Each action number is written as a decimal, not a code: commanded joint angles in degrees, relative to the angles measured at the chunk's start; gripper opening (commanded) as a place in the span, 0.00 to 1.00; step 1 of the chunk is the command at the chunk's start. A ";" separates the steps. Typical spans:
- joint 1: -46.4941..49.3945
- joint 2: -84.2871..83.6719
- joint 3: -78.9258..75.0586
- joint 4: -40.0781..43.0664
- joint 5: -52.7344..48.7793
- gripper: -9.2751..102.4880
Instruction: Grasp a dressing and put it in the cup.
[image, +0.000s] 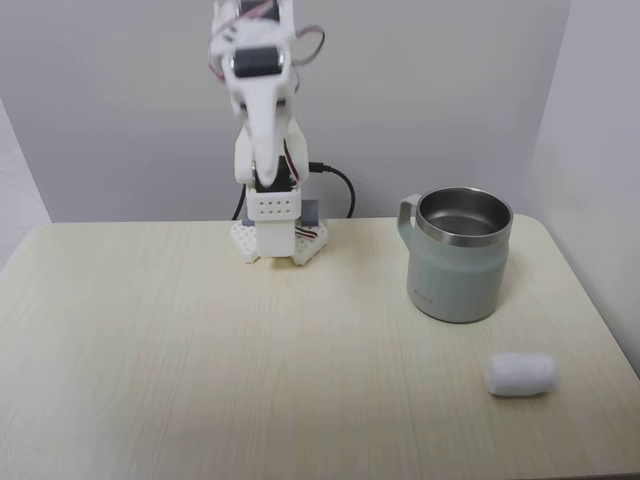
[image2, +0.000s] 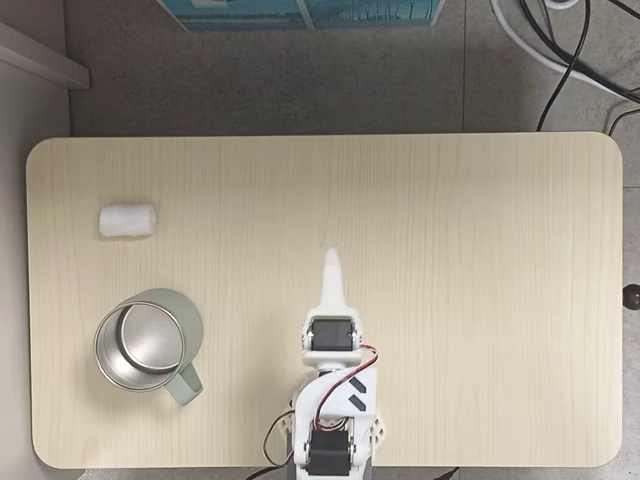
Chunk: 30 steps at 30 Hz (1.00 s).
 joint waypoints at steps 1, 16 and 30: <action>-5.19 7.56 13.18 5.62 2.11 0.14; -26.28 30.59 30.50 14.15 26.81 0.33; -32.70 55.28 39.81 10.55 32.52 0.37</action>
